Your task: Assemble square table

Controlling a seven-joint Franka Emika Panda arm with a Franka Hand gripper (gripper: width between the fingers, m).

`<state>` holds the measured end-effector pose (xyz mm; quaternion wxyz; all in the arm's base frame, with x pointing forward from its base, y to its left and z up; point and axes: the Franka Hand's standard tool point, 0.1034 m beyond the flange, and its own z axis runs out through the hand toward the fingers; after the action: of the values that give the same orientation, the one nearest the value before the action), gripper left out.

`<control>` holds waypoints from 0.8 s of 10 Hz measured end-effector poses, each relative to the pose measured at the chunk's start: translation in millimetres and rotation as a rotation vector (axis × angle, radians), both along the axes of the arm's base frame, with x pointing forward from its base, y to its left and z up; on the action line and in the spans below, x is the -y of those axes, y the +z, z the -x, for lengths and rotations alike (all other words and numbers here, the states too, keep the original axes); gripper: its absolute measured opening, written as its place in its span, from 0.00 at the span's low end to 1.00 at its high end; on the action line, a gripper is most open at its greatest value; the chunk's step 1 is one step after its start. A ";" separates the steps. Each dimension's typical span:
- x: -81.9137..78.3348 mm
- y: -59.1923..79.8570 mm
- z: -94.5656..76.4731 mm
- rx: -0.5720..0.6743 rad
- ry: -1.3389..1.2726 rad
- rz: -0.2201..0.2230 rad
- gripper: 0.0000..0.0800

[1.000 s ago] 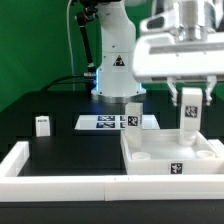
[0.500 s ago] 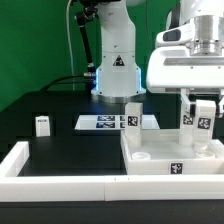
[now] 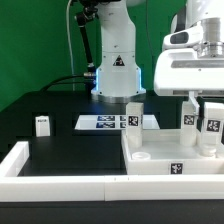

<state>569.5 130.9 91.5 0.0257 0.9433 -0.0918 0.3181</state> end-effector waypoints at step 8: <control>7.9 -9.3 3.3 -0.025 0.003 0.019 0.36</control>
Offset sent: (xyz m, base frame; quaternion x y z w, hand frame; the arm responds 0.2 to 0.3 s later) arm -0.0037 -0.0010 -0.0022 0.0094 -0.0038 0.0000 0.9999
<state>566.2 123.0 82.2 0.0356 0.9470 -0.0871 0.3070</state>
